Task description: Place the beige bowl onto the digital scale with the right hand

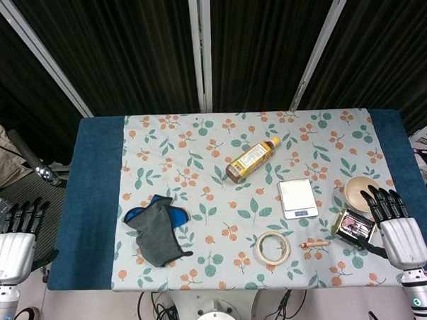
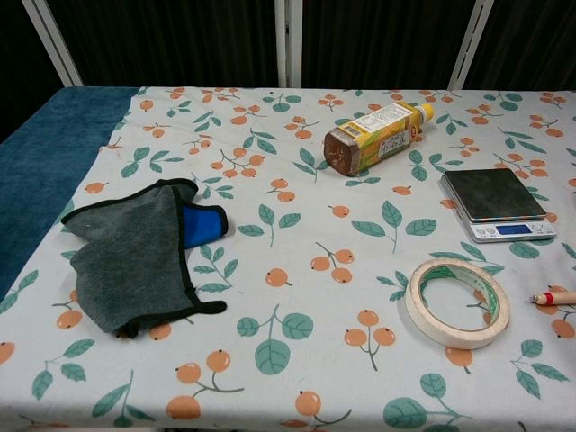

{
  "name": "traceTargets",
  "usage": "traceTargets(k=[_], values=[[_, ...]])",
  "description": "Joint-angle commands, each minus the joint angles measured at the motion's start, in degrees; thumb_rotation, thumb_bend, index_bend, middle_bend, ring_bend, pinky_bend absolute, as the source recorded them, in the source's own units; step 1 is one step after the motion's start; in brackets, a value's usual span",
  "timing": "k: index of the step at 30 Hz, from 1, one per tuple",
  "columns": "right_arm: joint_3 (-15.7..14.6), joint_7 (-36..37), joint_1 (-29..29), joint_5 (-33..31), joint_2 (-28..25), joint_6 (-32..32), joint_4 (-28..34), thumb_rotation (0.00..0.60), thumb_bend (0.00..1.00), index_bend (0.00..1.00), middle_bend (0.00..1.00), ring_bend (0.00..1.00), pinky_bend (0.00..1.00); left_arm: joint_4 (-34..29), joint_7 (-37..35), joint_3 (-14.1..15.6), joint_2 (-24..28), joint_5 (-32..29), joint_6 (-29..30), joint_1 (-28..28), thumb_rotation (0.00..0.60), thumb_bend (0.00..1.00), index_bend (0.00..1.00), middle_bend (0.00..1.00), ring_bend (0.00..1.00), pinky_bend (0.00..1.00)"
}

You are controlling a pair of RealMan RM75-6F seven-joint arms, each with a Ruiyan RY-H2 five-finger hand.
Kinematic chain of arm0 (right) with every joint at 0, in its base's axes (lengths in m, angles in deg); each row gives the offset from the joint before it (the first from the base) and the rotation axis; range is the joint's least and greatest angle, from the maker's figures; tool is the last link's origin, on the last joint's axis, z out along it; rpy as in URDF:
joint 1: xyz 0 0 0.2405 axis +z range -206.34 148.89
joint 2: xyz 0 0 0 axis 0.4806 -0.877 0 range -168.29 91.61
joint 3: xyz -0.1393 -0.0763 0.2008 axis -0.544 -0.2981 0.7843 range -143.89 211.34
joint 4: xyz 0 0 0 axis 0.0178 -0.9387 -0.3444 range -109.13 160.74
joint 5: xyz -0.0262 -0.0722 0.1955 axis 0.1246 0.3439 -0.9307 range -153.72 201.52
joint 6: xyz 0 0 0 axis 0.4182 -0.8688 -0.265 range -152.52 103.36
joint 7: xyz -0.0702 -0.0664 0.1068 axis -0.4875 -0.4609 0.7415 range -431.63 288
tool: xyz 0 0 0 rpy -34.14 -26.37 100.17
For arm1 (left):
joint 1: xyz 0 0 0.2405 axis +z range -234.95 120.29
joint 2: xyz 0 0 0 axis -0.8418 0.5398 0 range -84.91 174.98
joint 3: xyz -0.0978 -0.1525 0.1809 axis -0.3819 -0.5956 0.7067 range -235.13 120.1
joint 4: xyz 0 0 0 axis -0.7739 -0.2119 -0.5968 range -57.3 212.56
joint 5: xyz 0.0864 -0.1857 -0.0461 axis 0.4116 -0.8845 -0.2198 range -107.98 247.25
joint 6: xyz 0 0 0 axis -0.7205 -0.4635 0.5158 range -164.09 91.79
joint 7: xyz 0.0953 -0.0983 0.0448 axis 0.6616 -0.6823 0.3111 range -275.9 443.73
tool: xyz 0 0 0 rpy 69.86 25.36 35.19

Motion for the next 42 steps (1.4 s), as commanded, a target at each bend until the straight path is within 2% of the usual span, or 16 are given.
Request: traceTargets(k=[1,11,17,25,30,39,42], values=[[0.4,-1.1,0.5,-0.3,0.1,0.6,0.2,0.600,0.09,0.00,0.00,0.00,0.00,0.1,-0.1,-0.2,-0.1,-0.2,-0.2,-0.2,0.600,0.07,0.01,0.00,0.00,0.00],[1.4,-2.3,0.4,-3.8,-0.4,2.0,0.3,0.600,0.09,0.00,0.00,0.00,0.00,1.1,-0.8,-0.2,-0.5,-0.5,-1.1,-0.5,0.600,0.07,0.01,0.00,0.00,0.00],[2.1,-5.5,0.5,-7.4,-1.3,4.0,0.8,0.600,0.09,0.00,0.00,0.00,0.00,1.8,-1.6,-0.3,-0.9,-0.8,-1.3,-0.7,0.600,0.07,0.01,0.00,0.00,0.00],[5.2,-10.4,3.4,-20.6,-5.3,13.4,2.3,0.600,0.08,0.00,0.00,0.00,0.00,3.0,-1.8,0.0,-2.0,-0.8,-1.7,-0.6,0.600,0.07,0.01,0.00,0.00,0.00],[6.8,-11.5,6.5,-28.5,-6.3,20.7,0.8,0.600,0.07,0.00,0.00,0.00,0.00,3.1,-1.9,0.1,-2.0,-0.8,-1.5,-0.5,0.600,0.07,0.01,0.00,0.00,0.00],[7.8,-14.4,12.4,-35.4,-6.2,29.6,-2.6,0.600,0.07,0.00,0.00,0.00,0.00,2.4,-0.8,0.3,-1.7,-0.4,-1.6,-0.5,0.600,0.07,0.01,0.00,0.00,0.00],[8.0,-14.5,14.1,-36.6,-5.1,31.5,-4.1,0.600,0.04,0.00,0.00,0.00,0.00,2.1,-0.4,0.4,-1.6,-0.6,-1.7,-0.4,0.600,0.07,0.01,0.00,0.00,0.00]])
